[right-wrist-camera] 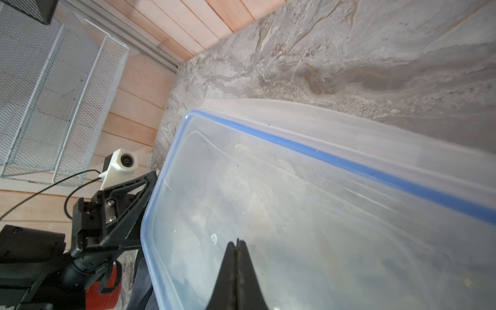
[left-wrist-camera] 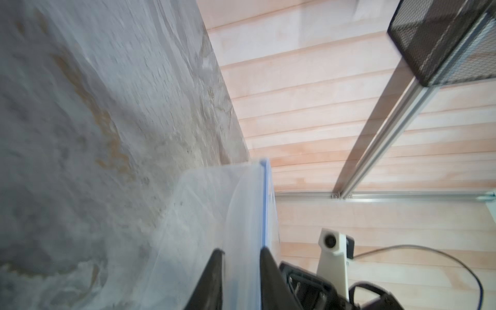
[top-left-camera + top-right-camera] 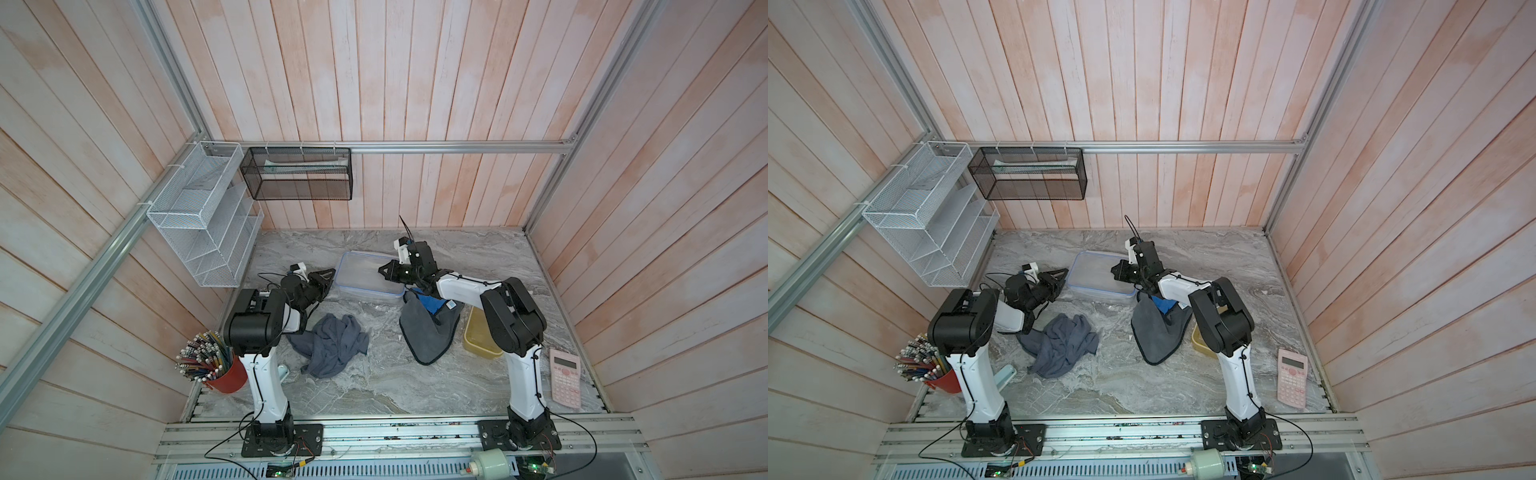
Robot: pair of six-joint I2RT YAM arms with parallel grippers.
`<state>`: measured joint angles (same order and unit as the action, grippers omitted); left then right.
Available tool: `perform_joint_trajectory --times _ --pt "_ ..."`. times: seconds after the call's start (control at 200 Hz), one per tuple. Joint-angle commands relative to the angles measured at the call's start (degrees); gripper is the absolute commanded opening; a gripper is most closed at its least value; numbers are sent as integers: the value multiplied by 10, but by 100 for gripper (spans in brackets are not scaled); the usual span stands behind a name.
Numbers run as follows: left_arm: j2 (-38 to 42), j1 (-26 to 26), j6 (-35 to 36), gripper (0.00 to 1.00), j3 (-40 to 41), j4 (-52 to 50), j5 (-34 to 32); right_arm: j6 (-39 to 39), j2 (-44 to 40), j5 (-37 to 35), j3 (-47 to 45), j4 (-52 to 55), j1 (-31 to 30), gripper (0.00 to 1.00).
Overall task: Wipe the insides of the lunch boxes
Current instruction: Open the fastener of the lunch box, then adjust the lunch box at the center of the board.
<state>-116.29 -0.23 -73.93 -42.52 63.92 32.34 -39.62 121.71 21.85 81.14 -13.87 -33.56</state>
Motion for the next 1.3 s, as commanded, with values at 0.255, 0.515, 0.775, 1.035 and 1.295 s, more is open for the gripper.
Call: perform_joint_trajectory --times 0.255,0.515,0.775,1.035,1.295 --pt "22 -5 18 18 3 35 1 11 49 -11 -43 144 -11 1" --pt "45 -5 34 50 13 15 -4 4 44 20 -23 117 -1 8" --pt "91 -5 64 75 24 -64 -29 -8 6 63 -24 31 14 39" --pt "119 -4 77 82 25 -127 -45 11 -34 95 -22 -20 31 64" --pt "166 -10 112 88 45 -191 -87 27 -75 114 -37 -60 57 73"
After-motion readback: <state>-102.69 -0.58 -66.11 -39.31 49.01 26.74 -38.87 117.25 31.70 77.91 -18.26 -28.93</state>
